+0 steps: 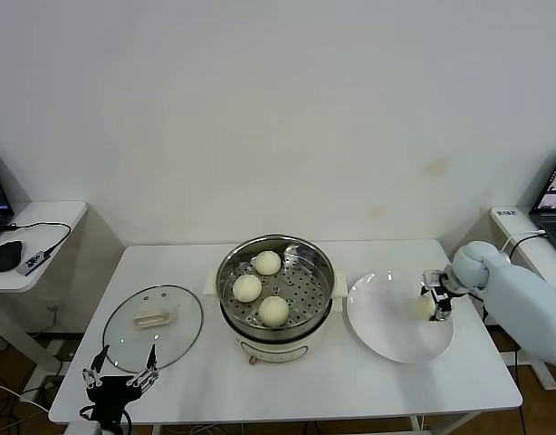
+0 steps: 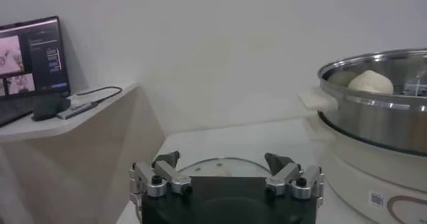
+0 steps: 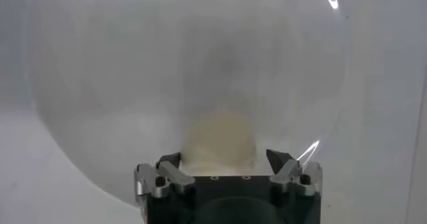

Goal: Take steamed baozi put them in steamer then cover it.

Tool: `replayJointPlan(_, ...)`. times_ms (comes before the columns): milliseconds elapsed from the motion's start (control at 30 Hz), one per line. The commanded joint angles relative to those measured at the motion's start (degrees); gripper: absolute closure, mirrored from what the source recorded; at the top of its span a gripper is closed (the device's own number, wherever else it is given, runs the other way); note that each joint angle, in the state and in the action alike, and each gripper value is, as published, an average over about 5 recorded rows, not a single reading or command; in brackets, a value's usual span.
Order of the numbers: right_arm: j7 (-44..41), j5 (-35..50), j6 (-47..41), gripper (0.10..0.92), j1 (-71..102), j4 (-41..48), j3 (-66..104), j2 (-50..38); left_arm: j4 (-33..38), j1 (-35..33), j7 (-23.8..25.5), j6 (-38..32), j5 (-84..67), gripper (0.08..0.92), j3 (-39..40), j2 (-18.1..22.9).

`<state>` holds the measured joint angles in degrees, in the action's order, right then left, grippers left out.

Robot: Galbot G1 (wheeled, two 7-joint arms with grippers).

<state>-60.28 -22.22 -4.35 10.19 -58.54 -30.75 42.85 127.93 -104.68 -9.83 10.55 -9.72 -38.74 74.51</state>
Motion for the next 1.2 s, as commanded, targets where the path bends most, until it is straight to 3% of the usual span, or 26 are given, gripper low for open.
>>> replayJointPlan(33,-0.31,-0.65,-0.28,0.385,0.34,1.05,0.36,0.88,0.39,-0.15,0.0,-0.02,0.02,0.177,-0.09,-0.04)
replayJointPlan(300,-3.48,3.82,-2.95,0.406,-3.5,-3.6,-2.79,-2.64,0.83,-0.46,0.0,-0.02,0.14,0.177,-0.2,-0.12)
replayJointPlan(733,-6.3,22.1,-11.8,0.406,-31.43,-20.23,-23.9,-11.8,1.07,0.02,0.04,0.06,0.18,0.177,0.23,-0.4)
replayJointPlan(933,-2.97,32.92,-16.91,0.4,-43.76,-26.27,-31.63,-8.74,1.12,0.73,0.05,0.08,0.15,0.177,0.72,-0.5)
replayJointPlan(1200,2.93,45.3,-27.06,0.39,-50.05,-30.7,-36.99,2.34,0.88,1.09,0.02,0.01,0.2,0.177,0.61,-0.62)
